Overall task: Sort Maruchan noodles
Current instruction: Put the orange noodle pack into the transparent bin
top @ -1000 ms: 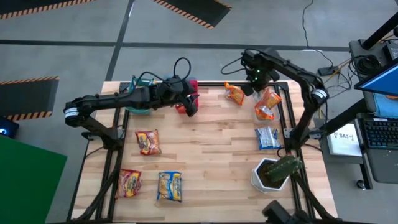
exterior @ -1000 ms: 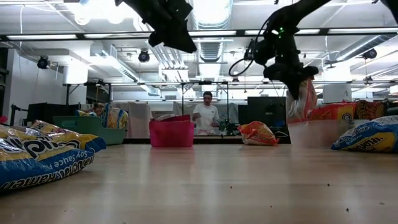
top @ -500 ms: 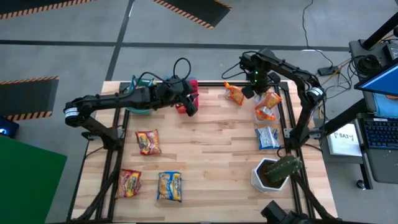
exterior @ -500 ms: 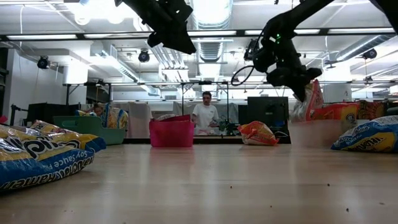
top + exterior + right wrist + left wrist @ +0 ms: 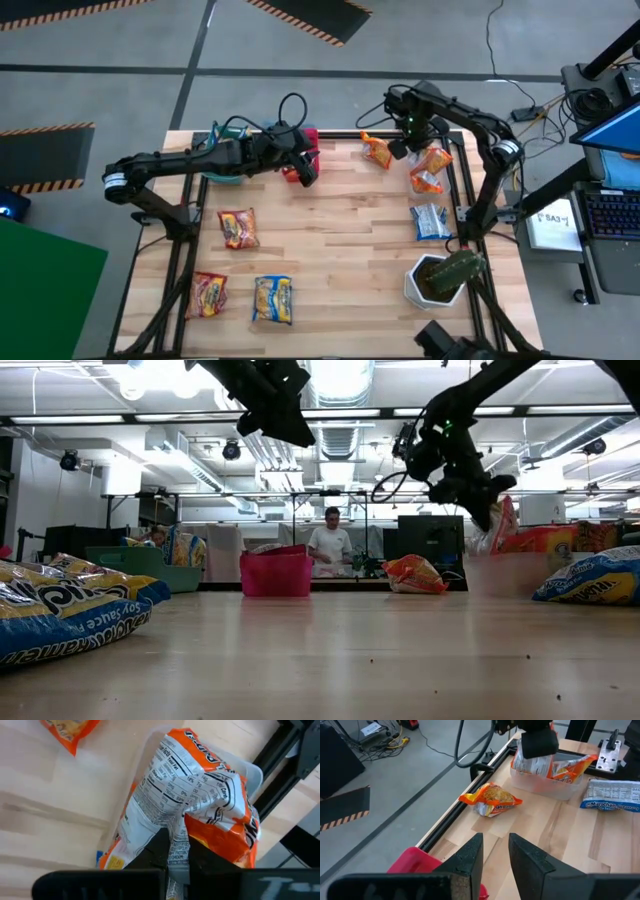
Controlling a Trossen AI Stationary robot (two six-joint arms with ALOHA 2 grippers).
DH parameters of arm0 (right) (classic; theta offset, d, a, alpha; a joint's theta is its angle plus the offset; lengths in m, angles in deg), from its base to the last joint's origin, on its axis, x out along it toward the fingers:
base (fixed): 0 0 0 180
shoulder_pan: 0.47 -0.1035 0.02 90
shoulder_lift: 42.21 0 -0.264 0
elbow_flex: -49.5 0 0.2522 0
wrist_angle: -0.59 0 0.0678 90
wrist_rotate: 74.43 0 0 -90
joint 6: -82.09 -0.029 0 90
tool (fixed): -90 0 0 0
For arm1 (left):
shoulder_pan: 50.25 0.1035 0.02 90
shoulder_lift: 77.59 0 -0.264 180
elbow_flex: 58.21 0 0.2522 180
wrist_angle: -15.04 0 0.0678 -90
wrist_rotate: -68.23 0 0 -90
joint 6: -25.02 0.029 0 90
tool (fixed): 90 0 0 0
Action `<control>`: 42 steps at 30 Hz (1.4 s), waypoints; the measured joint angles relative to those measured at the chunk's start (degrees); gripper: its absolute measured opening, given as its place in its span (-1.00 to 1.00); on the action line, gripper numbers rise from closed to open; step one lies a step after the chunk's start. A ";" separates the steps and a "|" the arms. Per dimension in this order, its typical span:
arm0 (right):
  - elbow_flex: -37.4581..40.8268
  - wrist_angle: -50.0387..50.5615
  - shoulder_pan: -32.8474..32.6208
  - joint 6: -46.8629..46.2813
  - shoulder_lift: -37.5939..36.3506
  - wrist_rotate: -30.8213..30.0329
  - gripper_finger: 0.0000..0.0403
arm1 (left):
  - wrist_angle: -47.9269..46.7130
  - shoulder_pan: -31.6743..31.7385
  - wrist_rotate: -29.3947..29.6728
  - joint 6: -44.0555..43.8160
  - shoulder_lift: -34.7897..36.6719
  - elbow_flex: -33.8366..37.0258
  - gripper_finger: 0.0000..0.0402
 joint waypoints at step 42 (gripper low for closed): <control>-1.86 -4.31 -0.53 3.56 0.07 1.03 -0.83 | 0.66 0.00 1.01 0.32 -0.02 -0.85 -0.62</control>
